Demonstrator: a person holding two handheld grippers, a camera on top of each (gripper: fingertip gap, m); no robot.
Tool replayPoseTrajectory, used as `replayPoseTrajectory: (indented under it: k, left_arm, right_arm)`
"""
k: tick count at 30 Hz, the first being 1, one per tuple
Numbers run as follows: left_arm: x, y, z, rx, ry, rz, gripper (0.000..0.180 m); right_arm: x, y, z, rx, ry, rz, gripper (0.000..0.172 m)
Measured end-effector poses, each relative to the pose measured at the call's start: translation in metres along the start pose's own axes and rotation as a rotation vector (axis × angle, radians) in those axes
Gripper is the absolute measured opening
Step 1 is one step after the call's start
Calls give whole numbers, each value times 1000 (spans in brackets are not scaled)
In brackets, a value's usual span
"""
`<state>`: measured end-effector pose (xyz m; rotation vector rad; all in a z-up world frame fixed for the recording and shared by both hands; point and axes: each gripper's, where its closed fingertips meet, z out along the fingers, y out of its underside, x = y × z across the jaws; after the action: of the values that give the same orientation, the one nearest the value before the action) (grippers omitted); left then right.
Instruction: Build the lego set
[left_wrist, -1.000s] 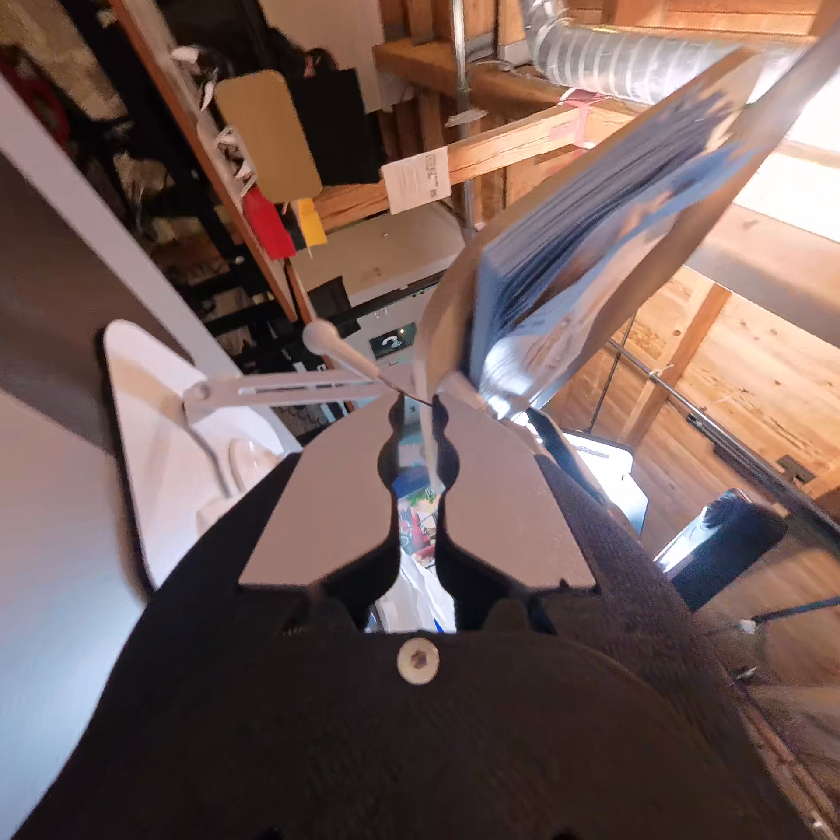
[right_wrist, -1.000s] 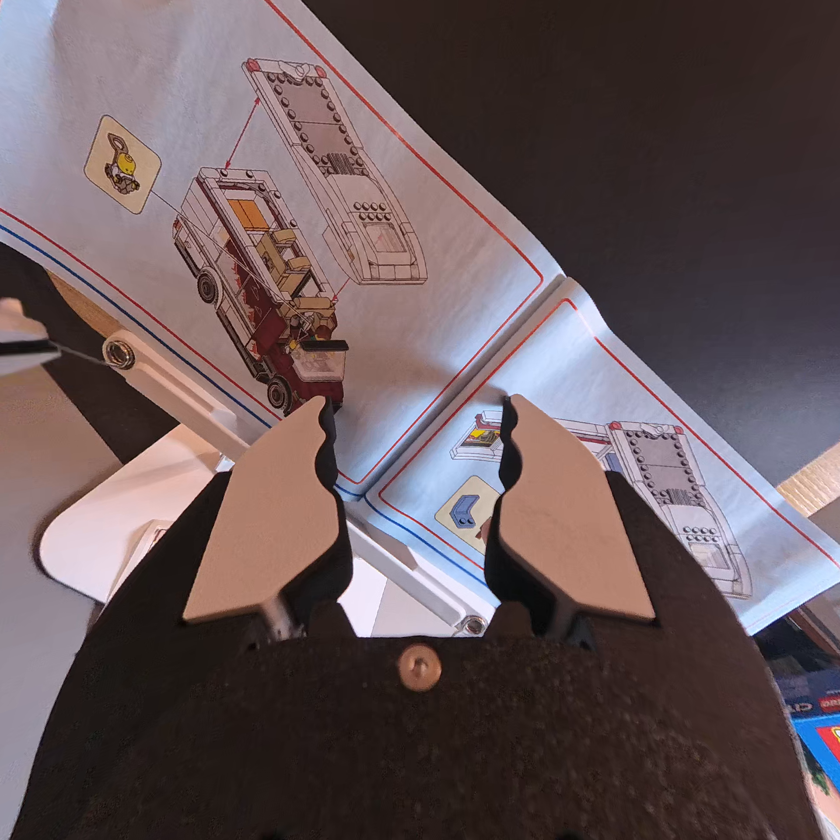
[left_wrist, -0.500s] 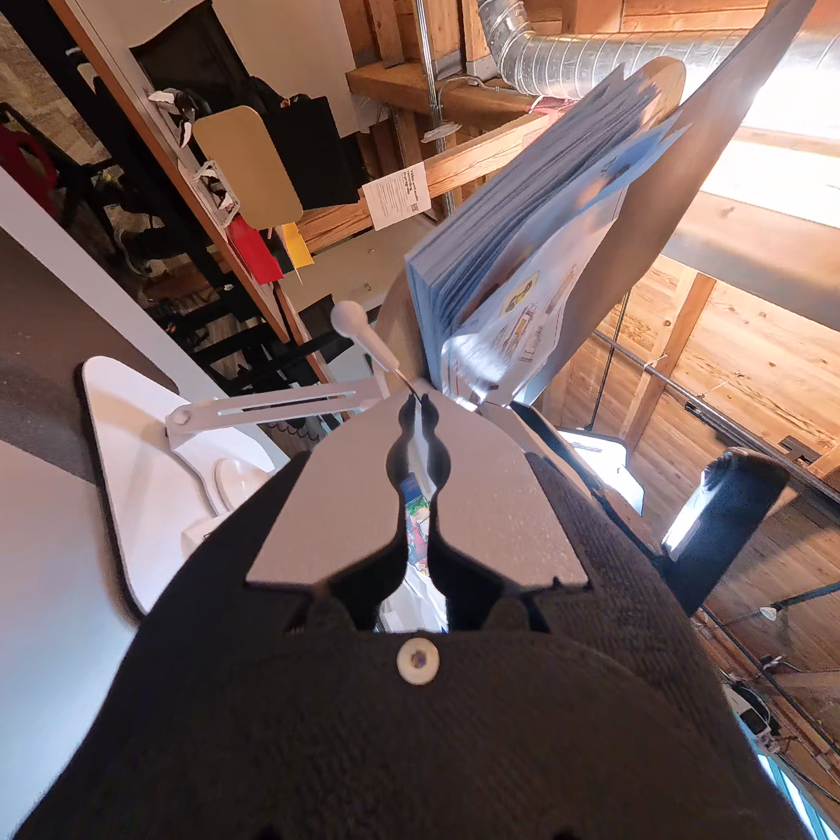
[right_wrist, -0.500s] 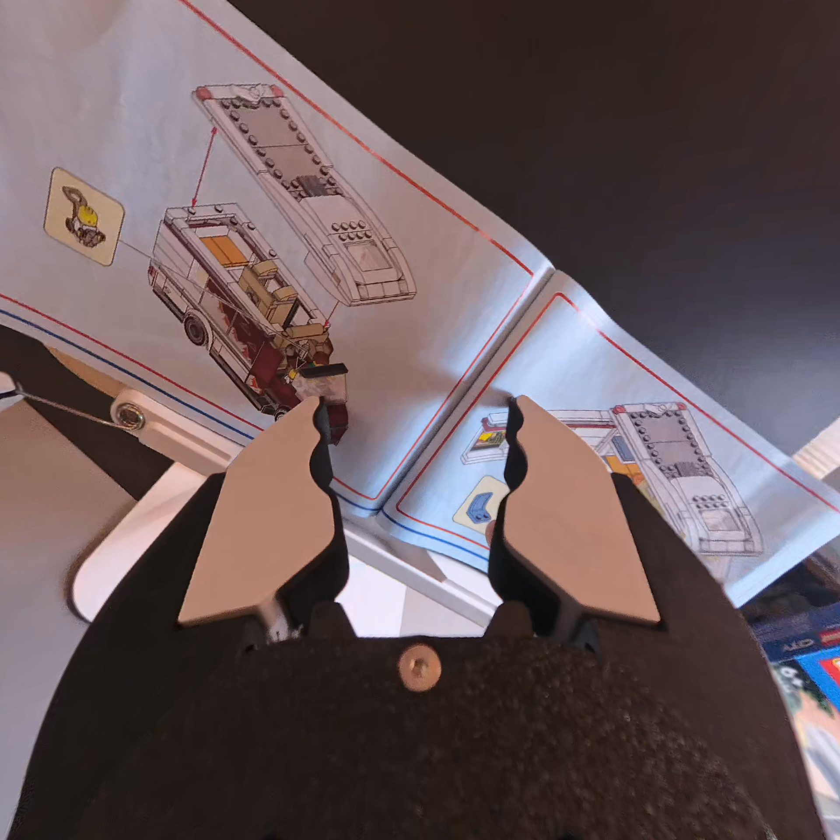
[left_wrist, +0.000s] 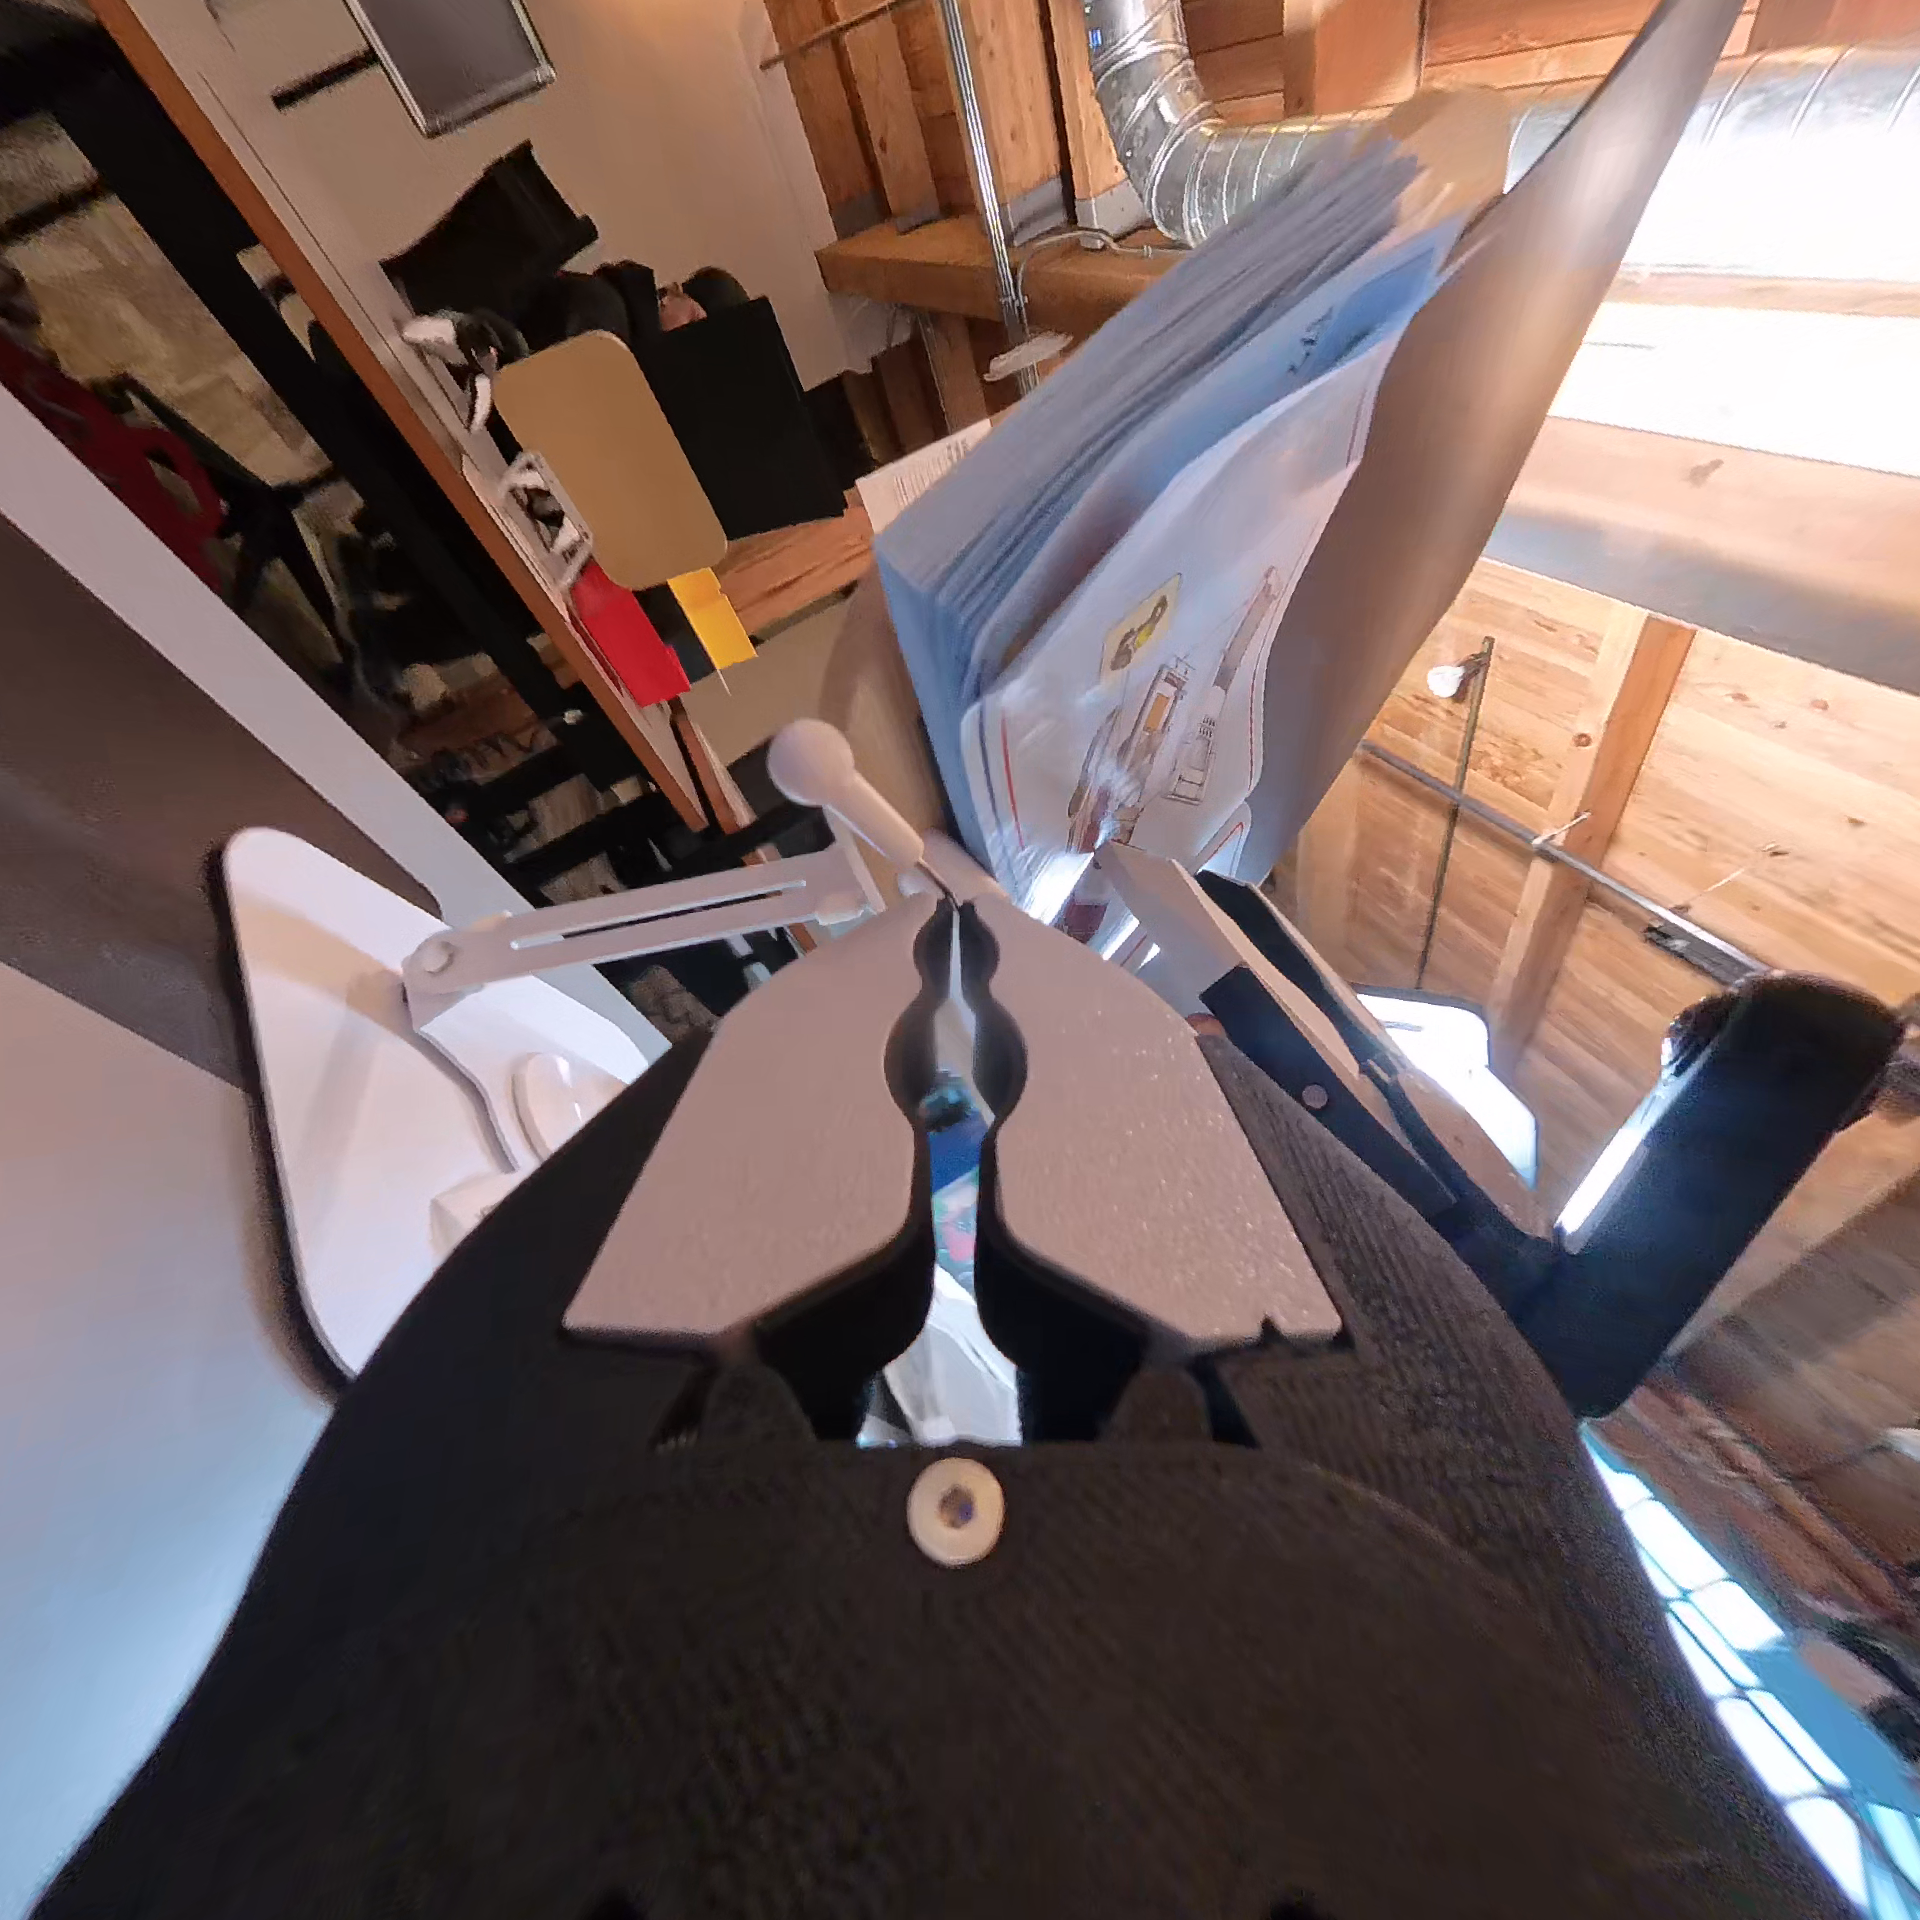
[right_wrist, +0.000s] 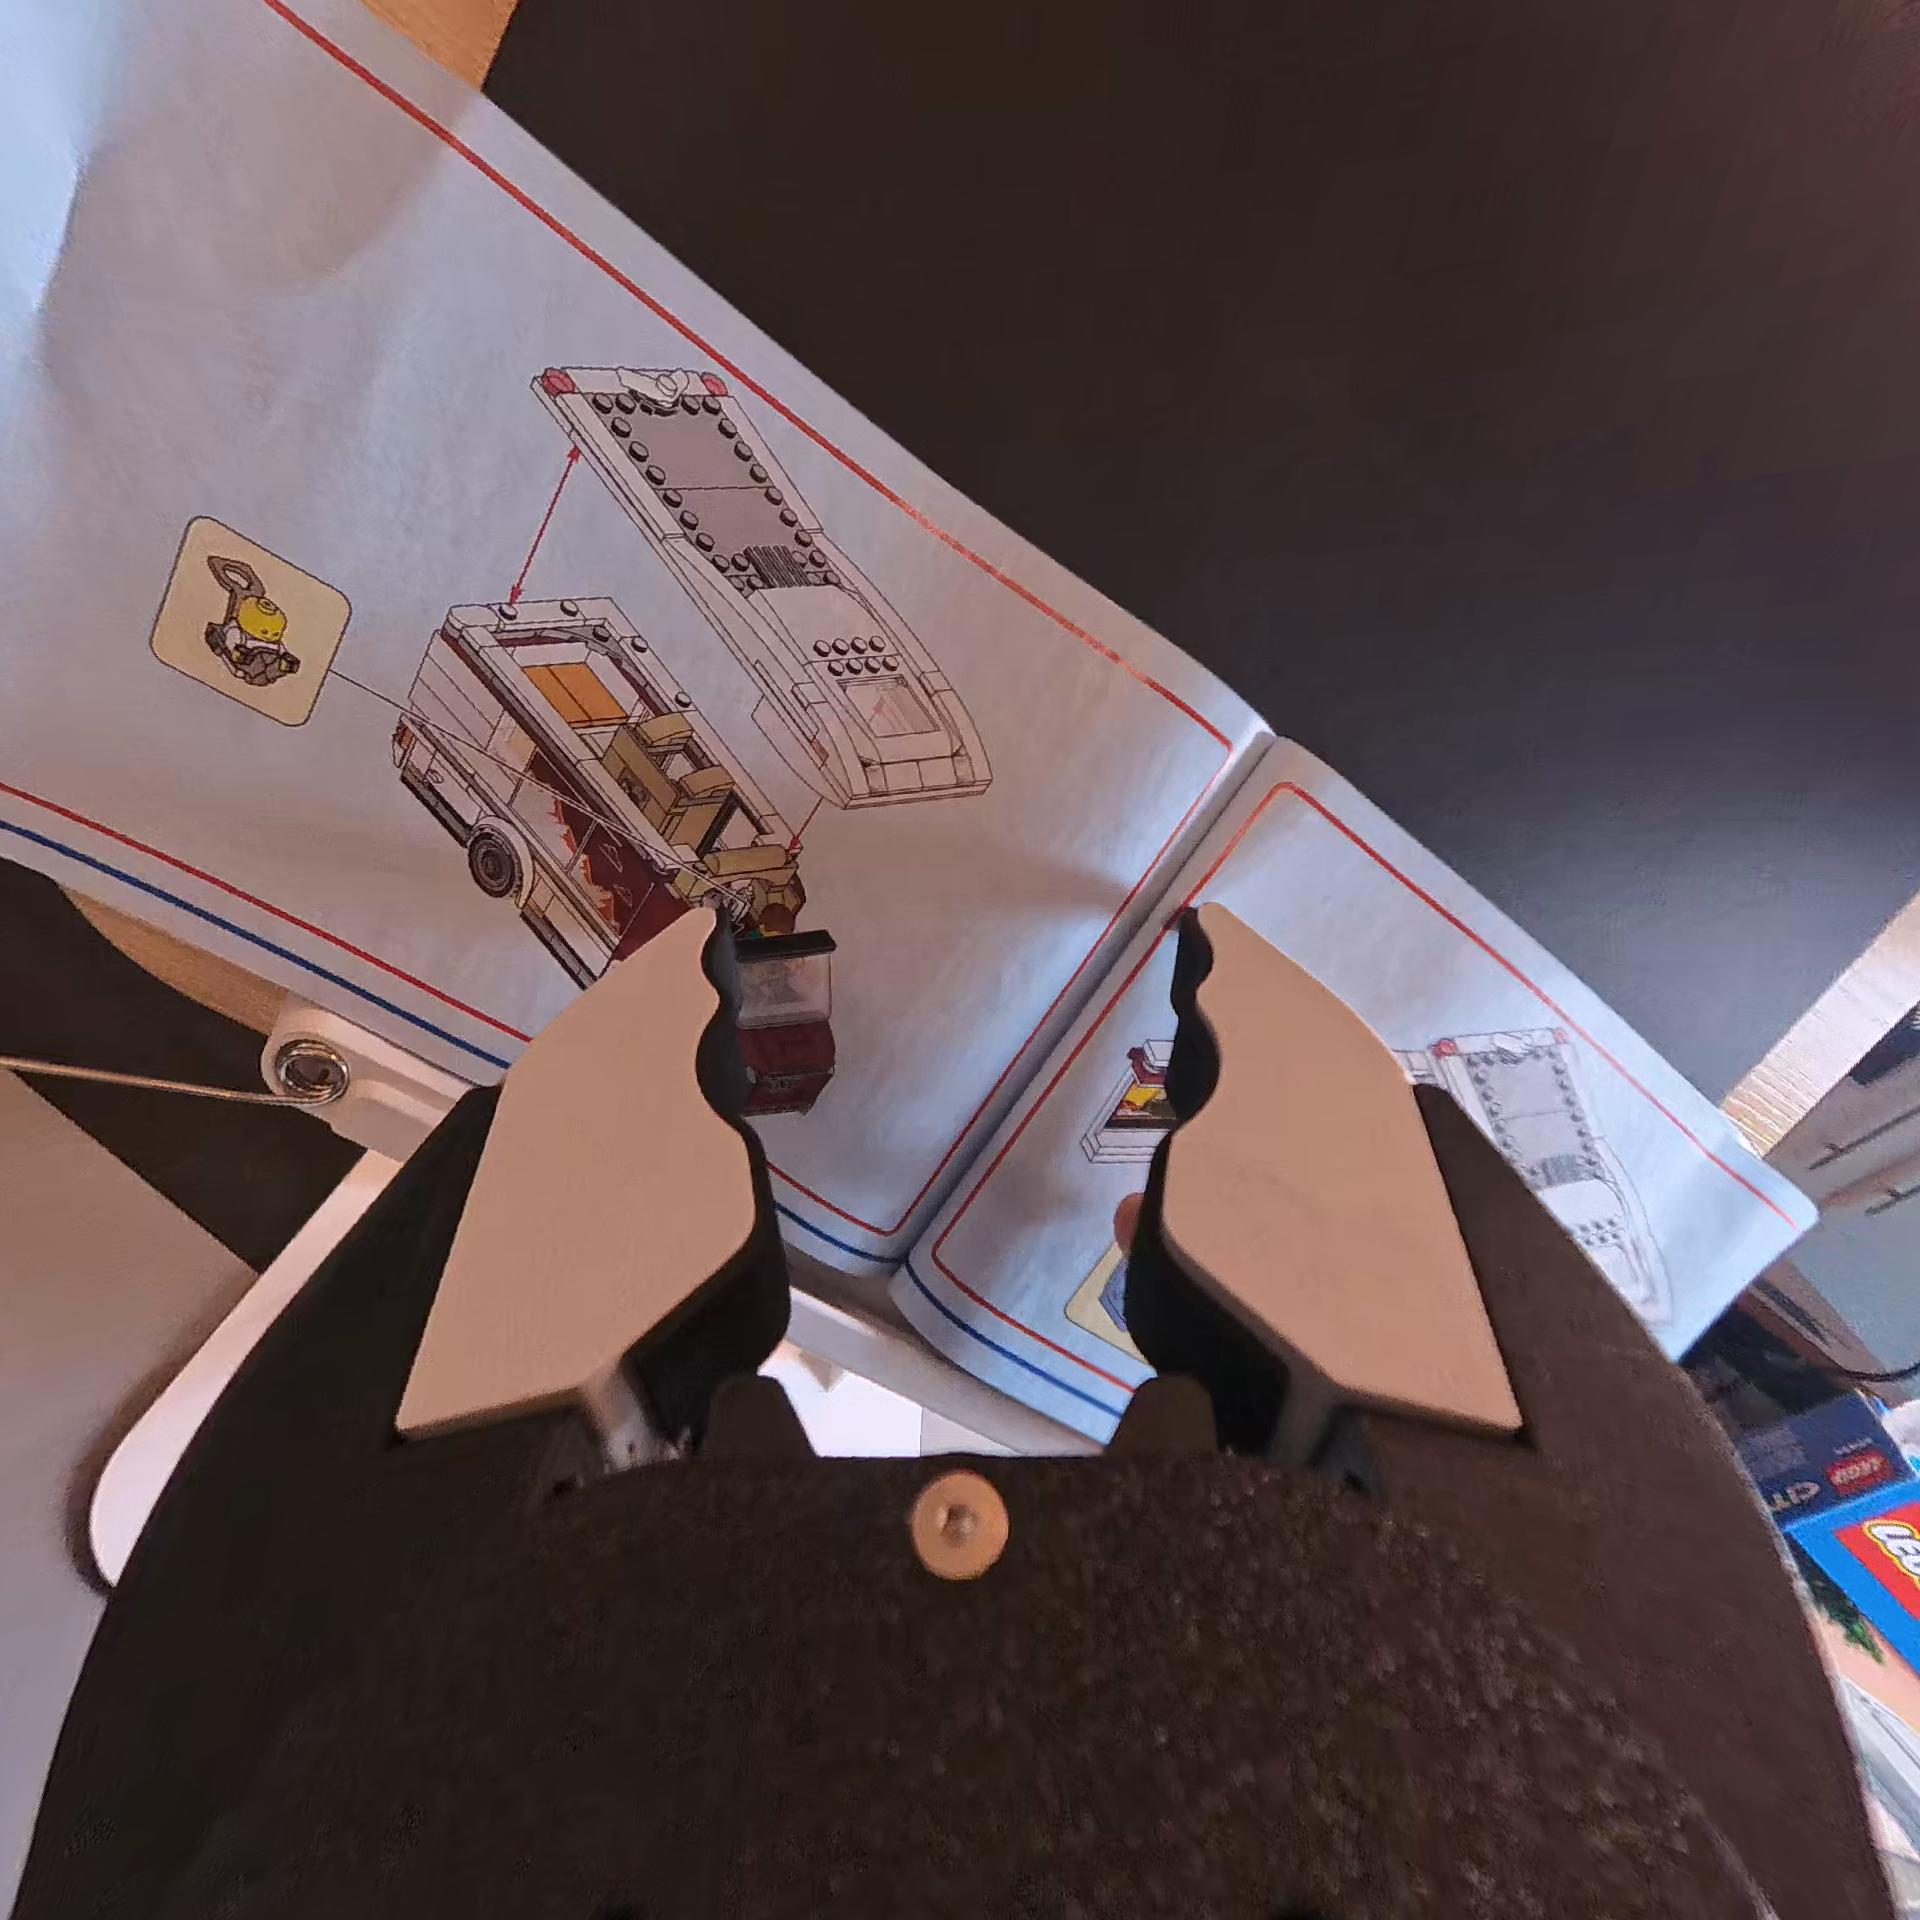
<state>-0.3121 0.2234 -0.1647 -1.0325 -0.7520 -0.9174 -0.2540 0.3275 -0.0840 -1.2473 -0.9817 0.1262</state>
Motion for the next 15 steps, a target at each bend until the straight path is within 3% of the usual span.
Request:
replayPoseTrajectory:
  k: [5,7,8,11,13,15]
  left_arm:
    - [23,-1,5,-17,-32,325,0]
    - [67,11,11,-66,120,528,0]
    - [82,24,16,-123,124,660,0]
    - [94,37,33,-246,1,964,0]
    - [82,22,35,-281,-126,1008,0]
    - [70,13,24,-290,-177,915,0]
  right_arm:
    - [-1,1,-2,17,-50,30,75]
    - [-5,2,-2,21,-81,31,66]
    - [-6,2,-2,23,-89,39,66]
    - [-5,2,-2,39,-103,40,67]
    - [-6,3,-4,45,-121,19,69]
    - [-9,6,-6,56,-143,-11,74]
